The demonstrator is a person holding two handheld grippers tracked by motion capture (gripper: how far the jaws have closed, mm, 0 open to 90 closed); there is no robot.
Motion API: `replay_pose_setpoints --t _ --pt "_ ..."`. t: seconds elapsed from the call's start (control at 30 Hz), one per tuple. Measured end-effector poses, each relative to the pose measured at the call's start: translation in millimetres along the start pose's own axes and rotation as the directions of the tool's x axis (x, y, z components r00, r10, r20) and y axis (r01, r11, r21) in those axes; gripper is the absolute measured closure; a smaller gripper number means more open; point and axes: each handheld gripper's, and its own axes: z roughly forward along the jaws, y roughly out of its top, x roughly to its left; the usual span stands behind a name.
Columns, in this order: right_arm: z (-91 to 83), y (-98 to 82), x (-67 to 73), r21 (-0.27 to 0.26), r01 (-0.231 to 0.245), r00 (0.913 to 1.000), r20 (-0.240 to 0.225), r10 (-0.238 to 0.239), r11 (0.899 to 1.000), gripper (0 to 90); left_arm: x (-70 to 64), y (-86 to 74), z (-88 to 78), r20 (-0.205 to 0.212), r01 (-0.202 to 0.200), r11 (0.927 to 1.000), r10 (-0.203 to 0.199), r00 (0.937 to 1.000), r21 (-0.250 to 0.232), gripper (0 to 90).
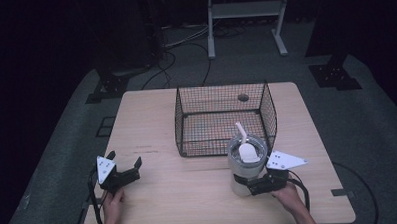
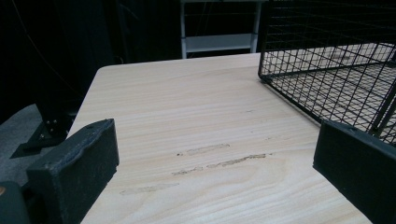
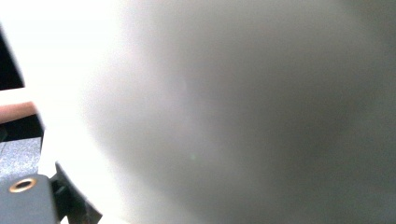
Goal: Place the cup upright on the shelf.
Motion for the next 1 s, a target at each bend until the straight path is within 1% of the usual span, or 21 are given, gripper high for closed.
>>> replay_pose_setpoints --t 0.07,0.1,0.13,0.2,0.37,0.4,0.43,0.47,0.53,0.57,0.6,0.63,0.67,0.7,0.73,0.8,0.87,0.9,1.0 --pt "0.0 3.3 2.1 -0.003 0.008 0.9998 -0.015 -0.008 1.000 7.6 -0.1 0.0 -0.1 -0.001 -0.002 1.0000 0.002 1.0000 0.002 0.0" --pt "0.0 3.3 2.1 -0.003 0.008 0.9998 -0.015 -0.008 1.000 7.6 -0.1 0.0 -0.1 -0.001 -0.002 1.0000 0.002 1.0000 0.002 0.0" --pt "0.3 7.1 4.3 0.001 0.010 0.9996 -0.028 -0.010 1.000 7.6 -0.1 0.0 -0.1 -0.001 -0.002 1.0000 0.002 1.0000 0.002 0.0" --pt "0.5 8.9 5.2 0.000 0.007 0.9993 -0.036 -0.007 1.000 7.6 -0.1 0.0 -0.1 -0.001 -0.002 1.0000 0.002 1.0000 0.002 0.0" --pt "4.1 23.9 6.1 -0.009 0.016 0.9976 -0.067 -0.017 1.000 7.6 -0.1 0.0 0.0 -0.001 0.000 1.0000 0.000 1.0000 0.001 0.0" --pt "6.0 32.1 5.6 -0.010 0.026 0.9969 -0.074 -0.026 1.000 7.6 0.0 0.0 0.0 0.000 0.001 1.0000 -0.001 1.0000 0.001 0.0" --pt "6.6 36.5 5.7 -0.008 0.024 0.9966 -0.079 -0.024 1.000 7.6 0.0 0.0 0.0 0.000 0.001 1.0000 -0.001 1.0000 0.001 0.0" --pt "6.6 36.5 5.7 -0.008 0.024 0.9966 -0.079 -0.024 1.000 7.6 0.0 0.0 0.0 0.000 0.001 1.0000 -0.001 1.0000 0.001 0.0" --pt "8.7 45.1 3.8 -0.016 0.034 0.9956 -0.087 -0.035 0.999 7.6 -0.2 0.1 -0.2 0.000 -0.003 1.0000 0.003 1.0000 0.002 0.0" --pt "10.6 53.3 1.8 -0.023 0.035 0.9949 -0.093 -0.037 0.999 7.6 -0.3 0.0 -0.1 -0.001 -0.004 1.0000 0.004 1.0000 0.002 0.0" --pt "10.6 53.3 1.8 -0.023 0.035 0.9949 -0.093 -0.037 0.999 7.6 -0.4 0.1 -0.1 -0.001 -0.003 1.0000 0.003 1.0000 0.002 0.0" --pt "11.4 57.4 0.8 -0.023 0.036 0.9946 -0.096 -0.038 0.999 7.6 -0.4 0.2 -0.2 0.000 -0.002 1.0000 0.002 1.0000 0.003 0.0" --pt "13.8 64.7 -1.4 -0.033 0.034 0.9944 -0.099 -0.037 0.999 7.6 -0.3 0.1 -0.1 0.001 0.000 1.0000 0.000 1.0000 0.001 0.0" --pt "13.8 64.7 -1.4 -0.033 0.034 0.9944 -0.099 -0.037 0.999 7.6 -0.3 0.1 -0.1 0.001 0.000 1.0000 0.000 1.0000 0.001 0.0" --pt "16.4 71.5 -4.2 -0.039 0.030 0.9937 -0.107 -0.034 0.999 7.6 -0.3 0.1 -0.2 0.001 0.001 1.0000 -0.001 1.0000 0.002 0.0" --pt "17.7 74.8 -6.0 -0.043 0.029 0.9934 -0.110 -0.034 0.999 7.6 -0.3 0.1 -0.2 0.001 0.000 1.0000 0.000 1.0000 0.002 0.0" --pt "22.3 86.5 -10.6 -0.050 0.014 0.9931 -0.115 -0.020 0.999 7.6 -0.3 0.1 -0.2 0.001 0.000 1.0000 0.000 1.0000 0.001 0.0" --pt "22.3 86.5 -10.6 -0.050 0.014 0.9931 -0.115 -0.020 0.999 7.6 -0.1 0.2 -0.2 0.001 -0.002 1.0000 0.002 1.0000 0.002 0.0" --pt "26.6 97.4 -14.3 -0.053 0.016 0.9935 -0.112 -0.021 0.998 7.6 0.0 0.1 -0.1 0.001 0.000 1.0000 0.000 1.0000 0.000 0.0"
